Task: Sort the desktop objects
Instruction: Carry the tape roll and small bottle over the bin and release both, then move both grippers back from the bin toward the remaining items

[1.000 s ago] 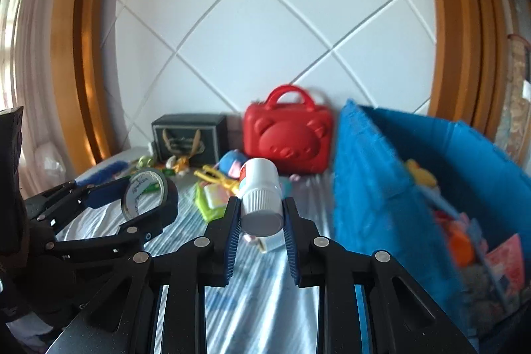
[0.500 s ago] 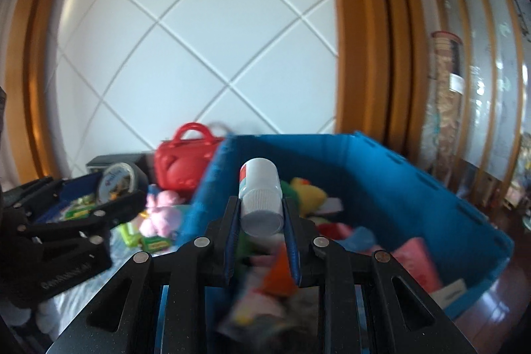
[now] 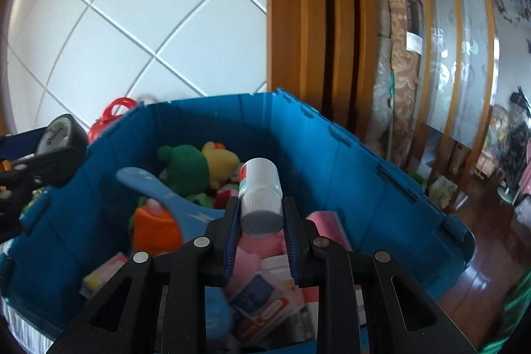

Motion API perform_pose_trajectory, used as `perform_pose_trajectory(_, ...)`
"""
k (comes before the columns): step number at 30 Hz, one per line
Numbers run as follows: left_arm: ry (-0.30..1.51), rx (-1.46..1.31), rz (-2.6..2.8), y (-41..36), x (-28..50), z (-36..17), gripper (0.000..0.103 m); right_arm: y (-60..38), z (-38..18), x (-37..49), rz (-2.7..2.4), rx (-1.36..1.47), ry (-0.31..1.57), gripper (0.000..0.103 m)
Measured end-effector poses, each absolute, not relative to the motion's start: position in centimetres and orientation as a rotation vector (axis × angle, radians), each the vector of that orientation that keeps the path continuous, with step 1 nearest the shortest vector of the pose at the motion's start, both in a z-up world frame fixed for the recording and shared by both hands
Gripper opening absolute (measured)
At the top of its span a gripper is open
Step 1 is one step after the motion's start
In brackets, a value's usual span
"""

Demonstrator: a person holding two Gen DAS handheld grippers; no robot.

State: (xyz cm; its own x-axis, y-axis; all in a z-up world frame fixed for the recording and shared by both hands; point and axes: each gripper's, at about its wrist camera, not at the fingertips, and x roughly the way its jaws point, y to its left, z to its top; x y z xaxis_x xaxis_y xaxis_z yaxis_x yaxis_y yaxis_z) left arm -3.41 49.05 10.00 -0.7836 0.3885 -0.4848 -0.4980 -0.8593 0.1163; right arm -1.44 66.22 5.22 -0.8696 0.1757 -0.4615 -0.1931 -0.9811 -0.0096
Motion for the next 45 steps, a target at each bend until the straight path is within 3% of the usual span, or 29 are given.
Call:
perform_pose_trajectory(14, 0.336, -0.766, 2.558, 51.3, -5.7, 8.0, 0.056, 68.7, 3.5, -2.9, 2.843, -0.796, 0.031, 0.025)
perform_pose_trajectory(20, 0.330, -0.749, 2.569, 50.9, -5.5, 8.0, 0.069, 68.6, 3.3, -3.2, 2.829, -0.806, 0.010, 0.025)
perform_pose_trajectory(26, 0.325, -0.746, 2.570, 50.9, -5.6, 8.1, 0.069, 68.5, 3.2, -3.4, 2.813, -0.816, -0.004, 0.026)
perform_pose_trajectory(31, 0.306, -0.743, 2.577, 50.7, -5.6, 8.2, 0.069, 68.6, 3.5, -3.2, 2.814, -0.800, 0.029, 0.042)
perform_pose_trajectory(33, 0.297, -0.732, 2.581, 50.6, -5.4, 8.2, 0.069, 68.6, 3.7, -2.9, 2.817, -0.784, 0.035, 0.066)
perform_pose_trajectory(36, 0.265, -0.697, 2.596, 49.8, -4.9, 8.6, 0.069, 68.3, 4.4, -2.3, 2.821, -0.748, 0.033, 0.091)
perform_pose_trajectory(40, 0.213, -0.657, 2.618, 48.0, -4.1, 9.0, 0.069, 67.4, 5.9, -1.0, 2.846, -0.671, 0.040, 0.103)
perform_pose_trajectory(45, 0.133, -0.609, 2.673, 44.2, -3.3, 9.9, 0.069, 64.8, 8.3, 0.3, 2.922, -0.571, 0.038, 0.103)
